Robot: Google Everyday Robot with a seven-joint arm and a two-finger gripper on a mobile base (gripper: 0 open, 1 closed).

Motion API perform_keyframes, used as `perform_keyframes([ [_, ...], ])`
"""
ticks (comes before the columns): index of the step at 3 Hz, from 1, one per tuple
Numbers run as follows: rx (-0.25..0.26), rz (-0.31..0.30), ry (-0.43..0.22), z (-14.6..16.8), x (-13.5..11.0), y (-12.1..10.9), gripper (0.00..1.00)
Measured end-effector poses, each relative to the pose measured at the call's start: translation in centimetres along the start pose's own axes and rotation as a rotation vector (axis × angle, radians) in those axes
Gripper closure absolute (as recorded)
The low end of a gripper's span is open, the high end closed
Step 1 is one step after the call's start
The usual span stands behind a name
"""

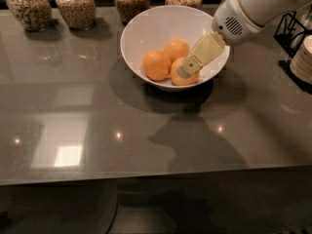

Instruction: Pick orange from white bowl

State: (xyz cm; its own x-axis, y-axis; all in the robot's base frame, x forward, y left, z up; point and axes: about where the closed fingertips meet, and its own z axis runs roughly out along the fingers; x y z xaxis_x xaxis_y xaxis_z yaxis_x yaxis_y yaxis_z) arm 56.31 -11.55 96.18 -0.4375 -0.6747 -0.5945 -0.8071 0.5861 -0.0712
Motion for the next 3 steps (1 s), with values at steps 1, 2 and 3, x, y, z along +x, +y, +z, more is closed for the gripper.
perform_keyframes([
  [1,-0.014,0.018,-0.064,1.4,-1.1,-1.0,0.0],
  [2,-0.018,0.05,-0.093,3.3,-1.5,-1.8,0.0],
  [3,-0.007,0.076,-0.078,5.4,-1.2,-2.2,0.09],
])
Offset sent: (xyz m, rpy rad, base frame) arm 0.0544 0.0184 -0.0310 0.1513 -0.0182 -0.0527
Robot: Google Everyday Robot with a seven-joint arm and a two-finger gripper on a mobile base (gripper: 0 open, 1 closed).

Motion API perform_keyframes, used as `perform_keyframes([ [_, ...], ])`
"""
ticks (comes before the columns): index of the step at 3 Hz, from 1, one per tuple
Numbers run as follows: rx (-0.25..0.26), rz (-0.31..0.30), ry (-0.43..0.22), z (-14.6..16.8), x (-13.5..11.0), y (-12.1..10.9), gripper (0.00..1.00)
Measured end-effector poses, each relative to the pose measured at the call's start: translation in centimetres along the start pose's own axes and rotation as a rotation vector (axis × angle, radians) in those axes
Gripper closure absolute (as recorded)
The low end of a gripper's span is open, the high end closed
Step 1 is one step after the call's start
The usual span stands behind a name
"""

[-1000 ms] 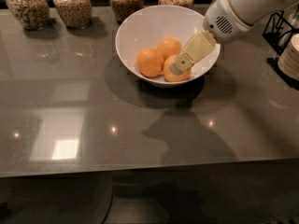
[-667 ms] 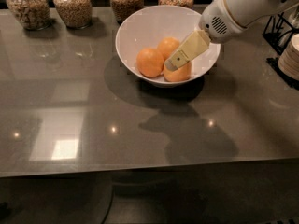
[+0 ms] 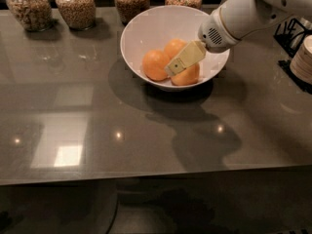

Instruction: Pick orange from white bowl

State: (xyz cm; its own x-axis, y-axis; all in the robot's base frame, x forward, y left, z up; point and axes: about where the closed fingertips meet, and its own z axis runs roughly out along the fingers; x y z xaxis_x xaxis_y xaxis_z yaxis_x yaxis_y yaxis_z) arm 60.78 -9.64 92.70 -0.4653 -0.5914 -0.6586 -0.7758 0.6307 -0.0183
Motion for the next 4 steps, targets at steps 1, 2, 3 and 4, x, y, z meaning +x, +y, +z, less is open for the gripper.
perform_keyframes([
  [1,0.018,0.012,0.018,1.8,0.6,-0.5,0.18],
  [2,0.043,0.008,0.031,3.2,1.2,-1.3,0.18],
  [3,0.073,-0.003,0.06,4.5,2.2,-2.2,0.21],
  [4,0.102,-0.014,0.098,5.6,3.2,-3.1,0.24],
])
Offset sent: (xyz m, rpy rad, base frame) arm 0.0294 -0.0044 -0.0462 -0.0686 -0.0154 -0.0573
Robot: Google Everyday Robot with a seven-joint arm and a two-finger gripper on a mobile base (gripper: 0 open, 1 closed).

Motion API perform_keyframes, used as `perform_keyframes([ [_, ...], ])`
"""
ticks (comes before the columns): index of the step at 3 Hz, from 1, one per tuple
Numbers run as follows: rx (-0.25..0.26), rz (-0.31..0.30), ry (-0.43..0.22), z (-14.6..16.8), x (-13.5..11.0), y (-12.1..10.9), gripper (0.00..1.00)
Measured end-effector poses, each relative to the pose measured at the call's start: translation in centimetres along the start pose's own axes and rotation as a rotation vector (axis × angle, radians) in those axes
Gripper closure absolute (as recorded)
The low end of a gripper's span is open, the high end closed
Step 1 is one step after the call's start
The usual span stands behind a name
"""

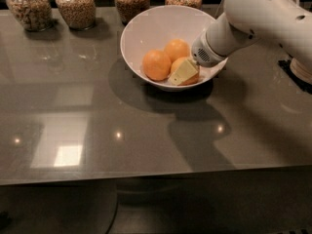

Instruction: Pick orange from white bowl

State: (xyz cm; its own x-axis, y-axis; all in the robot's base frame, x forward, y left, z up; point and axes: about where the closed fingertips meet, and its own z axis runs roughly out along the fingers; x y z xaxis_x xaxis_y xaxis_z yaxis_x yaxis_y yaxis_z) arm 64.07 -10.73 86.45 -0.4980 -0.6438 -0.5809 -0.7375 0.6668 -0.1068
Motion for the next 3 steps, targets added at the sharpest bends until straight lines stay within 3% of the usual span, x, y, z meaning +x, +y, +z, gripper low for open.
perform_keyframes([
  [1,0.013,-0.011,0.025,1.0,0.53,-0.34,0.42],
  [3,0.016,0.008,0.009,0.34,0.24,-0.54,0.88],
])
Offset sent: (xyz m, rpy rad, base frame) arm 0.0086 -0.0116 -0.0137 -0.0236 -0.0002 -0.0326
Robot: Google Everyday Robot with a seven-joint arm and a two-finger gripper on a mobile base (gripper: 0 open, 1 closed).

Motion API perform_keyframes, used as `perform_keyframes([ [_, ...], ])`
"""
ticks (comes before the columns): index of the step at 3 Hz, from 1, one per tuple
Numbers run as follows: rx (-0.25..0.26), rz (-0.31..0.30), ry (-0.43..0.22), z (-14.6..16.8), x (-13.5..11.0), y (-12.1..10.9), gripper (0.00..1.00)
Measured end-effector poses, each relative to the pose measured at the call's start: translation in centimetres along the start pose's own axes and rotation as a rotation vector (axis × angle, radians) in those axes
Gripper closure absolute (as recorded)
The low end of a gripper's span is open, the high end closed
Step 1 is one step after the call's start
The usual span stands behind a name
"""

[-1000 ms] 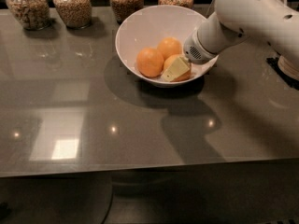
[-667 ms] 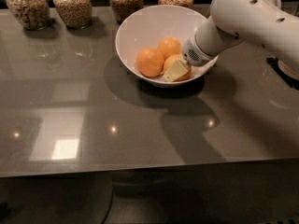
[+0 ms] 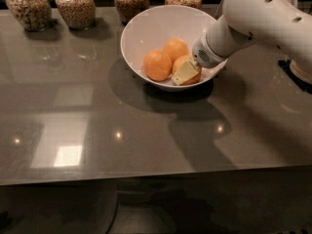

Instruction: Pick orange from white bowl

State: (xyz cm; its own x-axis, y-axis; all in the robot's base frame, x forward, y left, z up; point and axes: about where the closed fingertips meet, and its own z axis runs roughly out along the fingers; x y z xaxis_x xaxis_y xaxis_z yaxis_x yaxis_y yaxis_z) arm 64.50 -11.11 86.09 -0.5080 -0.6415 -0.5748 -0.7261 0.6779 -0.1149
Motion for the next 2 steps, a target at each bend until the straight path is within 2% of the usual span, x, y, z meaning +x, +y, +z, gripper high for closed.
perform_keyframes([
  [1,-0.024,0.019,-0.049,-1.9,-1.1,0.0,1.0],
  [2,-0.088,0.022,-0.126,-4.7,-2.6,0.3,1.0],
])
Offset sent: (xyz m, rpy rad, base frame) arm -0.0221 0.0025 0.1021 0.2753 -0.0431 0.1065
